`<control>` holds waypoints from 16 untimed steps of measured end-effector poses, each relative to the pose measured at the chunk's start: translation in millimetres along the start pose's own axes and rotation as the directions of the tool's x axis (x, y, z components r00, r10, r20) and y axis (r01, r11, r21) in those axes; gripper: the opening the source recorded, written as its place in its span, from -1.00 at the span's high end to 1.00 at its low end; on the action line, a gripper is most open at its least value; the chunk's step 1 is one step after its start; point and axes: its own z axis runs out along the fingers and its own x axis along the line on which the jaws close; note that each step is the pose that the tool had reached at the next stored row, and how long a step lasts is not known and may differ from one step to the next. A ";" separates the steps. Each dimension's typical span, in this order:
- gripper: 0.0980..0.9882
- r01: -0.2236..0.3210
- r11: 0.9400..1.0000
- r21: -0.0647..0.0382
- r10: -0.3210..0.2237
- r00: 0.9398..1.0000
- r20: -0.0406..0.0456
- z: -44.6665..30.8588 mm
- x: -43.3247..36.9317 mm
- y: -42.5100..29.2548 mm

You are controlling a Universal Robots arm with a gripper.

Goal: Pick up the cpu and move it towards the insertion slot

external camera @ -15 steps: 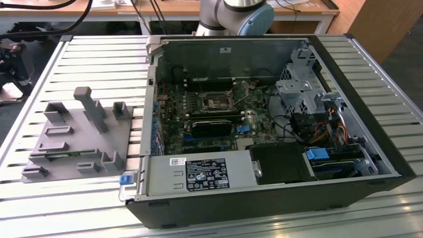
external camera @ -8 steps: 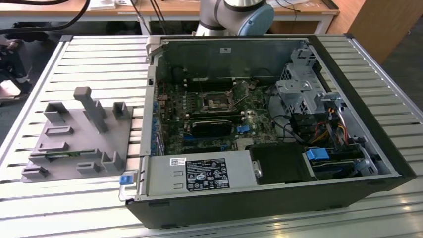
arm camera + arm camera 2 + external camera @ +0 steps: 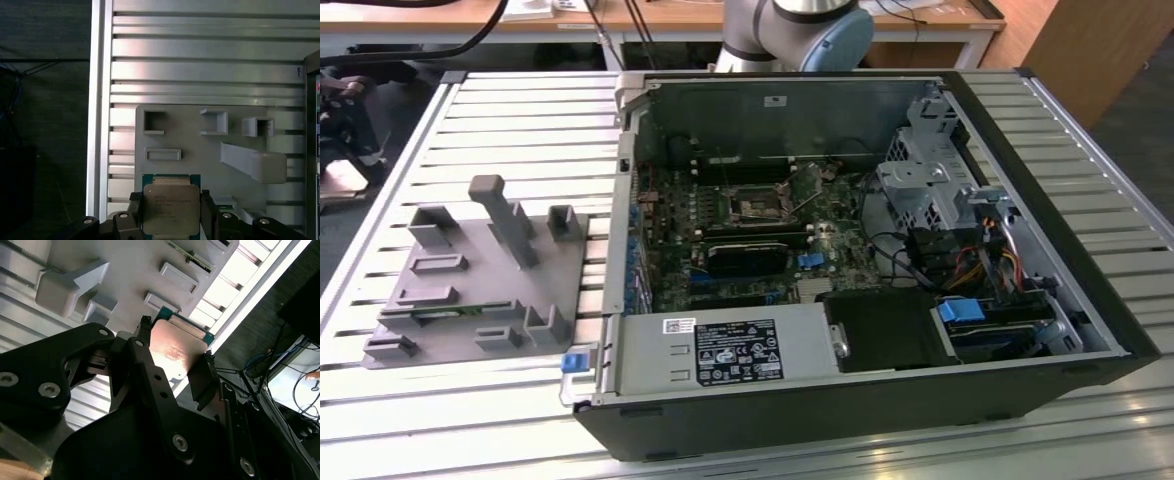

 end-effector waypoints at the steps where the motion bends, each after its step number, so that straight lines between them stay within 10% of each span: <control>1: 0.00 0.000 1.000 0.000 0.000 1.000 0.000 0.0 -1.9 0.0; 16: 0.00 0.000 1.000 0.000 0.000 1.000 0.000 -16.7 -10.6 0.7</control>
